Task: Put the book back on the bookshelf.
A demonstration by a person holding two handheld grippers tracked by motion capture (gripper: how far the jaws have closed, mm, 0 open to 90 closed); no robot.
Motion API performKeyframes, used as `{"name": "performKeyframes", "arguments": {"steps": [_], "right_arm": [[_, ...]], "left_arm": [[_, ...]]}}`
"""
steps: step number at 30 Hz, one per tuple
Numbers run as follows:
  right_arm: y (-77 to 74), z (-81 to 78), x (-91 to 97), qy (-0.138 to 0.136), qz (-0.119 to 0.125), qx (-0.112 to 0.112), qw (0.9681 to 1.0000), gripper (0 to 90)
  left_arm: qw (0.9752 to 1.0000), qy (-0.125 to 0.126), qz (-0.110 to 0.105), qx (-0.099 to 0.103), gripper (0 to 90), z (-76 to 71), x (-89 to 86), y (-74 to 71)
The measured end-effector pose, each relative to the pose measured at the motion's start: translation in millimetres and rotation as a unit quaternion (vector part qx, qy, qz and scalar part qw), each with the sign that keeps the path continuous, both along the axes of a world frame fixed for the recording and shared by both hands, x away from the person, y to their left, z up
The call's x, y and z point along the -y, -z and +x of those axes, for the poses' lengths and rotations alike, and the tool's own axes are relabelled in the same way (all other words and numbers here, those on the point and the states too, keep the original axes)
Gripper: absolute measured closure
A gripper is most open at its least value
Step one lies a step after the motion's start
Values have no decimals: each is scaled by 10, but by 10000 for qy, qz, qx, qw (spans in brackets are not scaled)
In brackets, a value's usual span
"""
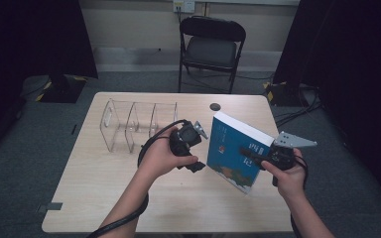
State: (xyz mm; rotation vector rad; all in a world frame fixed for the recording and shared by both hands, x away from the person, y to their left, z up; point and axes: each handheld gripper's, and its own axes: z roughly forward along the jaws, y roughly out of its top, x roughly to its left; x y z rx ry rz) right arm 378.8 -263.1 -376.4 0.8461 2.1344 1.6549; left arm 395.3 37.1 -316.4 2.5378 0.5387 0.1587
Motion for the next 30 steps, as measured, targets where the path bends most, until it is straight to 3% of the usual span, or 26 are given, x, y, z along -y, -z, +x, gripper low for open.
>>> {"name": "performKeyframes", "arguments": {"steps": [5,9,16,19,30], "right_arm": [[-44,-73,-35,-149,-103,75,9998,617],[-29,-135,-76,-310,64,24,9995,617],[-20,-247,-188,-641,45,115,9979,617],[14,-289,-215,-768,183,88,9968,616],[115,-340,-121,-1021,305,225,9940,613]], "left_arm": [[10000,-32,18,13,214,0,-22,-28],[10000,-89,8,31,216,-5,-44,-56],[9999,-121,-7,71,211,-1,-94,-107],[9999,-136,10,77,207,-4,-121,-115],[9998,-77,-51,147,205,6,-89,-153]]}}
